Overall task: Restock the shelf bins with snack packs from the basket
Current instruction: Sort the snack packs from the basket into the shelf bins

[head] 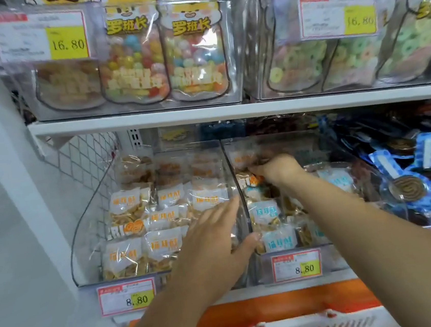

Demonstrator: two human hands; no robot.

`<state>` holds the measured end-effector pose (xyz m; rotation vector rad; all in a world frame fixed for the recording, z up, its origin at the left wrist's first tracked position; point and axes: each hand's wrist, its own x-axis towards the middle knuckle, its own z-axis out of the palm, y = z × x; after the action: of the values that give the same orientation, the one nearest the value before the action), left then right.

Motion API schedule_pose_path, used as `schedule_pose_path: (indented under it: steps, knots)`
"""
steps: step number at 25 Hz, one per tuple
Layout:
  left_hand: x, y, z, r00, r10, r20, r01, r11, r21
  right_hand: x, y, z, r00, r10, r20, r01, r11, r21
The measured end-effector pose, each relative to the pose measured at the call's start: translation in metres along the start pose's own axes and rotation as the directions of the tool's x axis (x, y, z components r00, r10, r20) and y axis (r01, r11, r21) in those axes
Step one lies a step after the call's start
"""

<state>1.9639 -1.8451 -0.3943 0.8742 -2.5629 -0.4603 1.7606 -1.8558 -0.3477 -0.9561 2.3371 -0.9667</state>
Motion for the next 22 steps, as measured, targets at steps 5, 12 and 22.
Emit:
schedule_pose_path:
  steps: [5, 12, 22]
  knots:
    - [0.002, 0.0, 0.0, 1.0, -0.016, 0.016, 0.017, 0.999, -0.029, -0.005, 0.008, -0.006, 0.995, -0.089, -0.049, 0.098, 0.967, 0.234]
    - [-0.026, -0.025, -0.032, 0.959, -0.165, -0.229, 0.153, 0.986, -0.073, -0.029, -0.031, -0.004, 0.969, -0.208, -0.133, 0.247, 0.819, 0.517]
    - [-0.09, -0.107, -0.074, 0.755, -0.166, -0.634, 0.311, 0.942, 0.124, -0.071, -0.109, 0.144, 0.947, -0.198, 0.254, 0.18, 0.979, 0.092]
